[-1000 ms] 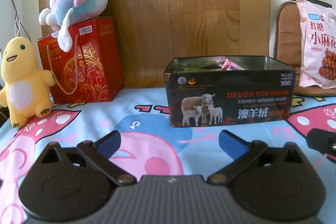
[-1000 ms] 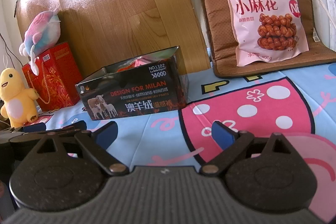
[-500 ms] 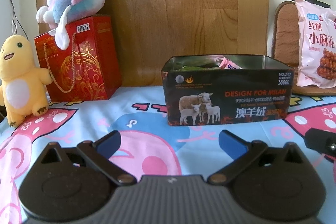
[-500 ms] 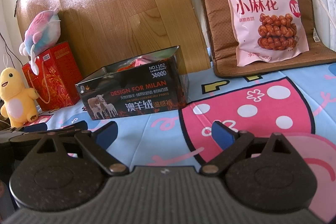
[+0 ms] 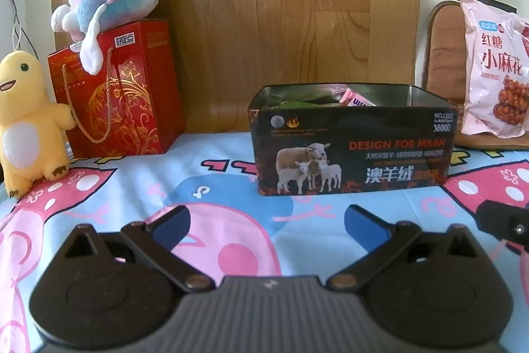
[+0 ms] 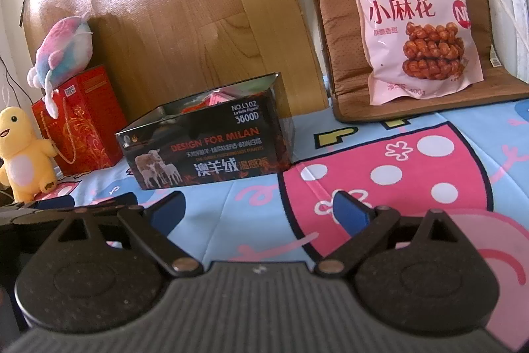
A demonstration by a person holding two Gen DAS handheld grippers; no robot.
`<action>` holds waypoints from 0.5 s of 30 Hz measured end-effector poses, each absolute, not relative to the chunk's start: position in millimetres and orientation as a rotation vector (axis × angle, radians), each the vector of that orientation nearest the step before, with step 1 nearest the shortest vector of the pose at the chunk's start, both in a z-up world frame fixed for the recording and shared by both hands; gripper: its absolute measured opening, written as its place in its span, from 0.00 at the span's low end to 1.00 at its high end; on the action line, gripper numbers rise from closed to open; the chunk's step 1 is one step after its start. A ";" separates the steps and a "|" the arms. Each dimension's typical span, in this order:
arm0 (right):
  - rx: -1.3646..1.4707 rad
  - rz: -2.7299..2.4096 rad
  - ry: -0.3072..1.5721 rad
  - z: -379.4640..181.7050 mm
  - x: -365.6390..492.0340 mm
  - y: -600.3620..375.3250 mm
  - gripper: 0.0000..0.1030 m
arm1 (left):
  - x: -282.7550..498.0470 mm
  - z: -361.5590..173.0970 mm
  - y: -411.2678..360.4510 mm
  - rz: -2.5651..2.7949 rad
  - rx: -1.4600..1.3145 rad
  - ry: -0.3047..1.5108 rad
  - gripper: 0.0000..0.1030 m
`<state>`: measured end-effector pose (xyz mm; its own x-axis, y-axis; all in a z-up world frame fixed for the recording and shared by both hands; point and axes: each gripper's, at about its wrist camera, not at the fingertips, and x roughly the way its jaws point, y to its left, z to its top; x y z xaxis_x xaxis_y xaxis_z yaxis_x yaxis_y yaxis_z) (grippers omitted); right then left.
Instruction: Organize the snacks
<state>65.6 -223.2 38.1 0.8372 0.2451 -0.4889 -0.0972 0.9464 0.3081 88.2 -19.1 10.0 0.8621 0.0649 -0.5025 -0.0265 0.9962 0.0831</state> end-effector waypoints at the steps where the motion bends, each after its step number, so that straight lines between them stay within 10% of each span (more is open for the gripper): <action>1: 0.276 0.184 0.552 38.1 65.9 -222.9 0.95 | 88.0 10.0 -19.2 0.046 0.074 0.529 1.00; 15: 0.286 0.186 0.546 38.2 64.8 -224.0 0.95 | 86.8 9.9 -19.2 0.044 0.071 0.526 1.00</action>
